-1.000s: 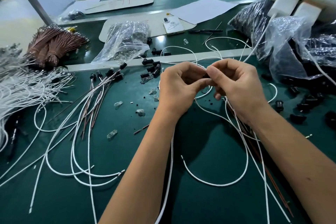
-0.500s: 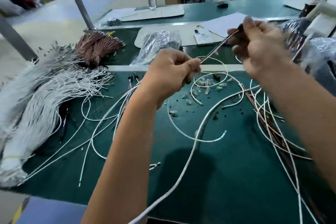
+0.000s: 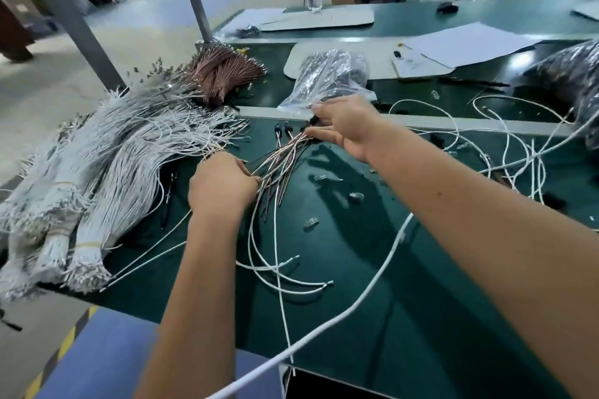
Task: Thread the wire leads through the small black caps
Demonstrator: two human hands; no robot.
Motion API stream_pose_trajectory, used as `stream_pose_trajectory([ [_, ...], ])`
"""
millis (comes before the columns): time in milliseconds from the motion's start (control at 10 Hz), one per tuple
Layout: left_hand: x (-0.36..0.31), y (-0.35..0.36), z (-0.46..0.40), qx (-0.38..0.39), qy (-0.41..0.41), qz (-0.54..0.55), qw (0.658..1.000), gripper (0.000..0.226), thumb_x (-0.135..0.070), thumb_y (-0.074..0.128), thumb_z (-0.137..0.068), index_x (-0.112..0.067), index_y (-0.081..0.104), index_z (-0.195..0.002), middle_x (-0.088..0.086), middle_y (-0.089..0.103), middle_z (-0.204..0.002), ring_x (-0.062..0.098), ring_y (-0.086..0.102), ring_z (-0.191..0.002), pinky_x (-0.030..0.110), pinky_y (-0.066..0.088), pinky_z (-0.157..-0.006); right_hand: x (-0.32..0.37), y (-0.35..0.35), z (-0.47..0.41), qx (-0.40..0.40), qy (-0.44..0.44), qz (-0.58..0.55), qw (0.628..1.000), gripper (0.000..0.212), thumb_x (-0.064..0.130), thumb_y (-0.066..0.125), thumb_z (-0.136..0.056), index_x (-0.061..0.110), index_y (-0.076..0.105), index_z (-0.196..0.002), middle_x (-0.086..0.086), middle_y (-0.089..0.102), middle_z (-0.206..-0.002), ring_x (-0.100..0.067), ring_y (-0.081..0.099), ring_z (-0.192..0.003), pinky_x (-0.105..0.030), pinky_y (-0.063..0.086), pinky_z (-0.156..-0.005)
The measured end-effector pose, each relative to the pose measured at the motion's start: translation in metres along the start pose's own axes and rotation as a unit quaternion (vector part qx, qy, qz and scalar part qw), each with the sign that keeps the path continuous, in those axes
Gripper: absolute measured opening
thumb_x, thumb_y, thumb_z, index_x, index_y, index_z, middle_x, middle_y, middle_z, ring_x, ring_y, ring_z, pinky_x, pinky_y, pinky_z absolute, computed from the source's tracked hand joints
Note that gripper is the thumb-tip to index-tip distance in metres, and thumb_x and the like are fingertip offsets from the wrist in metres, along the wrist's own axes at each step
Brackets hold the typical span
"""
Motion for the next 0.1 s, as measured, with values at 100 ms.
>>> stream_pose_trajectory([
  [100,-0.0161,0.0027,0.0045,-0.061,0.006,-0.02,0.998,0.027,-0.039,0.075,-0.086,-0.021,0.074,-0.105,0.01,0.071,-0.11,0.033,0.063,-0.108,0.036,0.048,-0.088,0.0185,-0.0403,0.0131,-0.054,-0.074,0.056,0.994,0.034,0.006,0.063,-0.101,-0.002,0.055,-0.133,-0.016,0.06,-0.123,-0.029,0.069,-0.107,-0.036,0.063,-0.086],
])
Point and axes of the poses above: each hand's wrist, its own z-axis away from the middle knuckle, its own y-axis out of the palm, x = y × z, the point moved 7 cm from there along -z, towards the middle knuckle
